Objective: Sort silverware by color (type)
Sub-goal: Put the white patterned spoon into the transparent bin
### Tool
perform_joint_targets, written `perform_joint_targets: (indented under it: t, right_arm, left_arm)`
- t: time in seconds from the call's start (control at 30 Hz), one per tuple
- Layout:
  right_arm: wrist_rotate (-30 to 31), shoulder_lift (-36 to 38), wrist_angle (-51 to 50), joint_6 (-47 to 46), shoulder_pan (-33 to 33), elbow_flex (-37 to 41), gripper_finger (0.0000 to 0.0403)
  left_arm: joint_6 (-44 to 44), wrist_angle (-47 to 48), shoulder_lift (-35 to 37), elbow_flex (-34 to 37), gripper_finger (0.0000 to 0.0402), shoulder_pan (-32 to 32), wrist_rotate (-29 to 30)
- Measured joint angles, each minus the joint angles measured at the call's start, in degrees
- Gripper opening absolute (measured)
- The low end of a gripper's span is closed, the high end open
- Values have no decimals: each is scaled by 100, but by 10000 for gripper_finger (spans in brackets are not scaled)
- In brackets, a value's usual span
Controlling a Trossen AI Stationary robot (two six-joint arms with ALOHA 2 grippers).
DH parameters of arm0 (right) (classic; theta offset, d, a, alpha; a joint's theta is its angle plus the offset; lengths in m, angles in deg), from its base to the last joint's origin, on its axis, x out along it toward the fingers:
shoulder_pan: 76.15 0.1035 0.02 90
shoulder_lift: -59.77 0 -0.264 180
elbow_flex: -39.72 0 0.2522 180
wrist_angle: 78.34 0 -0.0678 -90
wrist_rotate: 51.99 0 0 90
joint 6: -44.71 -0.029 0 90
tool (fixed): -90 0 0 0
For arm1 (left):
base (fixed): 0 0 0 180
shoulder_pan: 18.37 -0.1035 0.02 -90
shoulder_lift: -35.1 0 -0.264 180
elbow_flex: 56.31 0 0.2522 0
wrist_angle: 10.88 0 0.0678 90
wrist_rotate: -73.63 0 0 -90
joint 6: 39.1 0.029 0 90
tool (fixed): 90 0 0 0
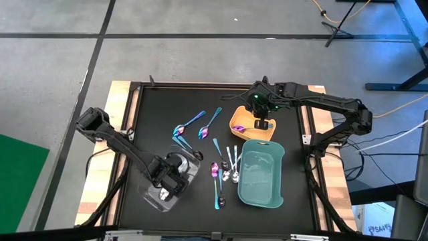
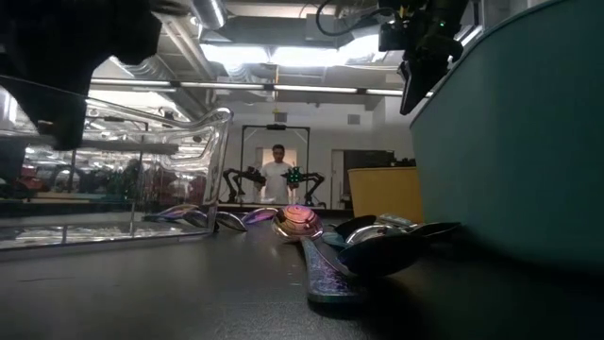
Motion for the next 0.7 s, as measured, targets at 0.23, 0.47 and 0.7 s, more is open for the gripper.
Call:
perform_joint_targets:
  t: [0.23, 0.47, 0.7]
  right_arm:
    - [-1, 0, 20, 0, 0, 1, 90]
    - [-1, 0, 22, 0, 0, 1, 90]
    - [-1, 0, 22, 0, 2, 1, 90]
  left_arm:
    - [7, 11, -286, 2, 27, -38, -153]
    - [7, 11, -470, 2, 27, -50, -166]
    - [9, 7, -697, 2, 27, -50, -308]
